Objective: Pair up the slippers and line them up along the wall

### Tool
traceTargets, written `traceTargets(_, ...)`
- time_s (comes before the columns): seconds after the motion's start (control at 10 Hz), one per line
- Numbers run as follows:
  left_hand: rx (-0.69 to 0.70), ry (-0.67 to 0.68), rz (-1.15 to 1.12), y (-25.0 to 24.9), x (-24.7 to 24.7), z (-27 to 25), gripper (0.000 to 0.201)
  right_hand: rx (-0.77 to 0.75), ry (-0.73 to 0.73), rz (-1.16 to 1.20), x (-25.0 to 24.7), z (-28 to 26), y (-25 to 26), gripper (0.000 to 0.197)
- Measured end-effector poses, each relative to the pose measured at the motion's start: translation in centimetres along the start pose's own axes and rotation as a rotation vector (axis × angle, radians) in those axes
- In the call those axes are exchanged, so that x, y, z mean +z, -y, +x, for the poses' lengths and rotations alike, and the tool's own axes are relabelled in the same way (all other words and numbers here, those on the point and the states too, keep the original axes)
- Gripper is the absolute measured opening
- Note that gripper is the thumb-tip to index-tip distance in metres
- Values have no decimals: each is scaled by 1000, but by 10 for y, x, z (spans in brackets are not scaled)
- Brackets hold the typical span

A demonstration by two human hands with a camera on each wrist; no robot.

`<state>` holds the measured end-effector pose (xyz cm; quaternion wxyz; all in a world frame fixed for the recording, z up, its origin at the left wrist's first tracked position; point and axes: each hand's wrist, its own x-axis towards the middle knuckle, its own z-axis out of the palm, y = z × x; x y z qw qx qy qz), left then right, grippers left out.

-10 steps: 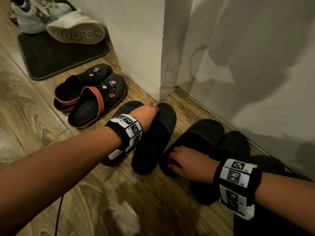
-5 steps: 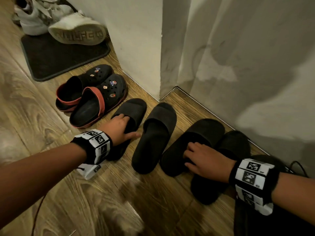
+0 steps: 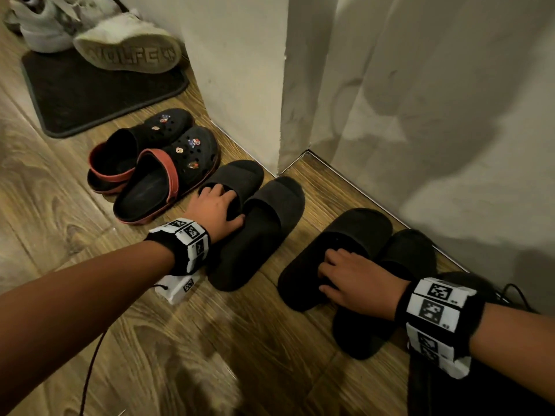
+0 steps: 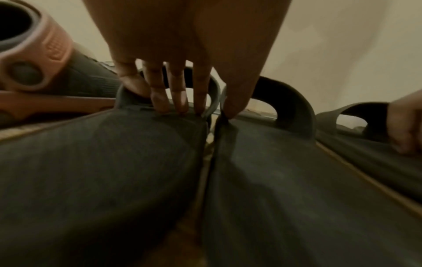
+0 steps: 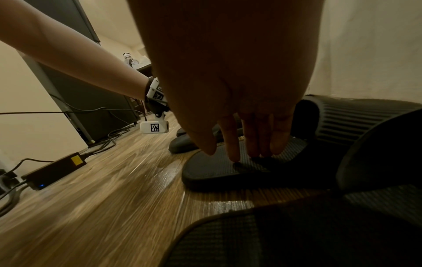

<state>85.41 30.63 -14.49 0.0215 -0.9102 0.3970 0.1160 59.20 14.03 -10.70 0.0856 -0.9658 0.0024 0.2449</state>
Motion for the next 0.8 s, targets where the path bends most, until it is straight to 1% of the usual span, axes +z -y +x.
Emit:
traceTargets(0.1,35,5,-105,14,1,0,47,5,-11,1,2,1,-1,41)
traceTargets(0.2,52,1,-169,23,2,-2,43,6,-11,8,2,2,-1,42)
traceTargets(0.4,59,15,-113,29,-4,-2,41,13,2,4,1,0,-1,41)
traceTargets(0.5,59,50,-83,22,-7,-9,44,6,-47,102,-18,-18,-1,38)
traceTargets(0.6,23,59,-69,15,-10,-14,47,6,-145,228,-42,-41,1,34)
traceTargets(0.7,-17,49,14,2,-15,-25,52,22,-418,489,-97,-94,-1,32)
traceTargets(0.8,12,126,139,-3,-16,-43,54,10,-664,654,-140,-140,7,30)
